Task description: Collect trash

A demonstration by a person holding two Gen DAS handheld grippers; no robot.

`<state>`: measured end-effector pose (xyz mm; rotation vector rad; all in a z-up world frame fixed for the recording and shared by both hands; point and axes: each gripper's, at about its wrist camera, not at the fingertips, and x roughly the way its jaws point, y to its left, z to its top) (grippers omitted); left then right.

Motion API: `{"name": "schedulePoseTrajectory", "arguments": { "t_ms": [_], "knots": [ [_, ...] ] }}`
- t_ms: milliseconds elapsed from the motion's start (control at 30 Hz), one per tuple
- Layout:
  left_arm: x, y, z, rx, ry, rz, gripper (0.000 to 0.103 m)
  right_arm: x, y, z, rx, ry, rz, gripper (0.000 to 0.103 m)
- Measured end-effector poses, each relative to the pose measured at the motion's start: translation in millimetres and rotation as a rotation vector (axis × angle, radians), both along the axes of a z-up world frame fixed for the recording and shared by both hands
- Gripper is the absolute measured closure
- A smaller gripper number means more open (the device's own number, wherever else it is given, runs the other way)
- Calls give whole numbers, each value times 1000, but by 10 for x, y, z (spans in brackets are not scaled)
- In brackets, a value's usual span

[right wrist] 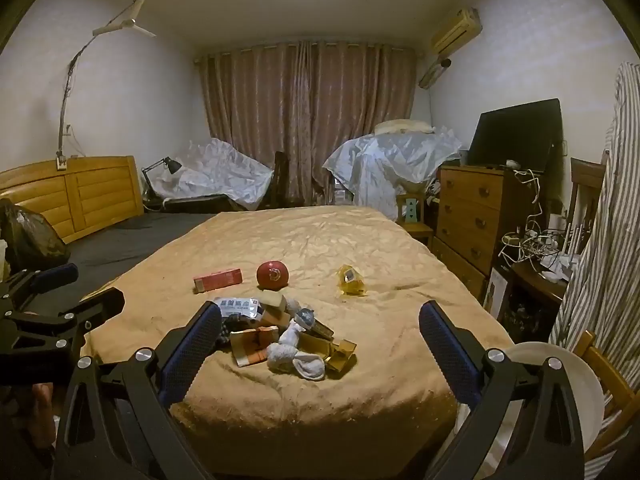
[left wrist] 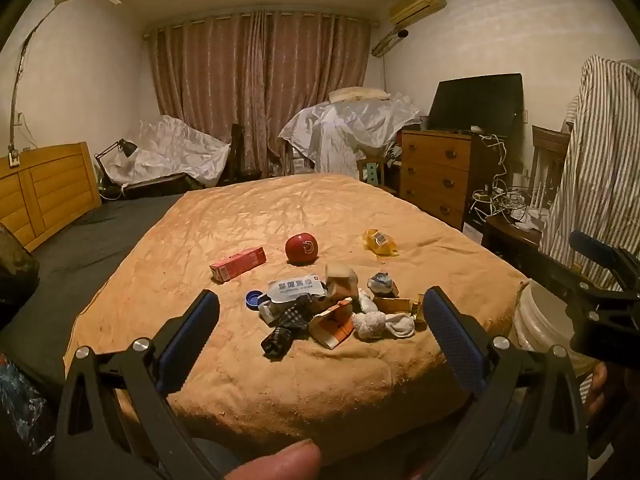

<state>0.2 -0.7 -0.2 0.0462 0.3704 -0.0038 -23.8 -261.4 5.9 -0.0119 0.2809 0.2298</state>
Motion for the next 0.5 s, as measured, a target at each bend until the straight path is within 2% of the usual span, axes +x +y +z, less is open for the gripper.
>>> {"name": "schedulePoseTrajectory", "arguments": {
  "t_ms": [500],
  "knots": [
    [-14,2,9,-14,0,-3,5,-14,50,-60,-10,-4,5,4]
  ]
}}
